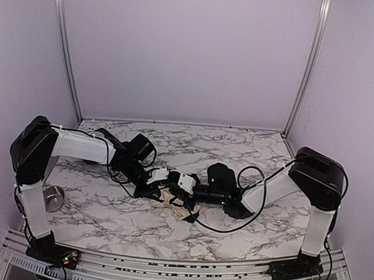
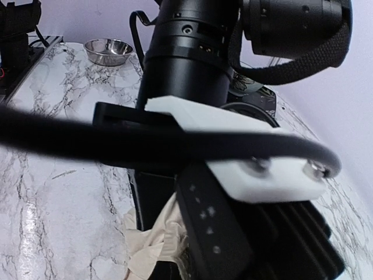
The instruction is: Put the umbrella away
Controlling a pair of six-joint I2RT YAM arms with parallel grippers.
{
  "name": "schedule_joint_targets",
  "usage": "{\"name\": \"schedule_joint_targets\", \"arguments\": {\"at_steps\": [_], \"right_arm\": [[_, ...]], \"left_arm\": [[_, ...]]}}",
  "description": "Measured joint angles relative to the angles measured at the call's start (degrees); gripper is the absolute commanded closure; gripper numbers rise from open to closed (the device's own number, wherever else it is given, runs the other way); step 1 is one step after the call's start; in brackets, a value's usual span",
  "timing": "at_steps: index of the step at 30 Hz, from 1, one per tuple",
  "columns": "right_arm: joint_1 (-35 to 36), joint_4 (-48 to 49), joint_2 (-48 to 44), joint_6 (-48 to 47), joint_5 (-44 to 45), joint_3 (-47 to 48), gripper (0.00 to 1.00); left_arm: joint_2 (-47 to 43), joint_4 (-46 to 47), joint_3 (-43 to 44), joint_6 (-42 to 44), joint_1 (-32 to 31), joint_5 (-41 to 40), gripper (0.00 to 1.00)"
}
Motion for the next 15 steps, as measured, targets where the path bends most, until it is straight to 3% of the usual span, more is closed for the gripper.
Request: {"name": "schedule_joint_targets", "arguments": {"at_steps": [15], "right_arm": [[2.8, 0.3, -2.5, 2.0, 0.9, -6.3, 0.84]], "left_arm": [[-2.5, 12.0, -5.0, -1.3, -1.5, -11.4, 1.00]]}}
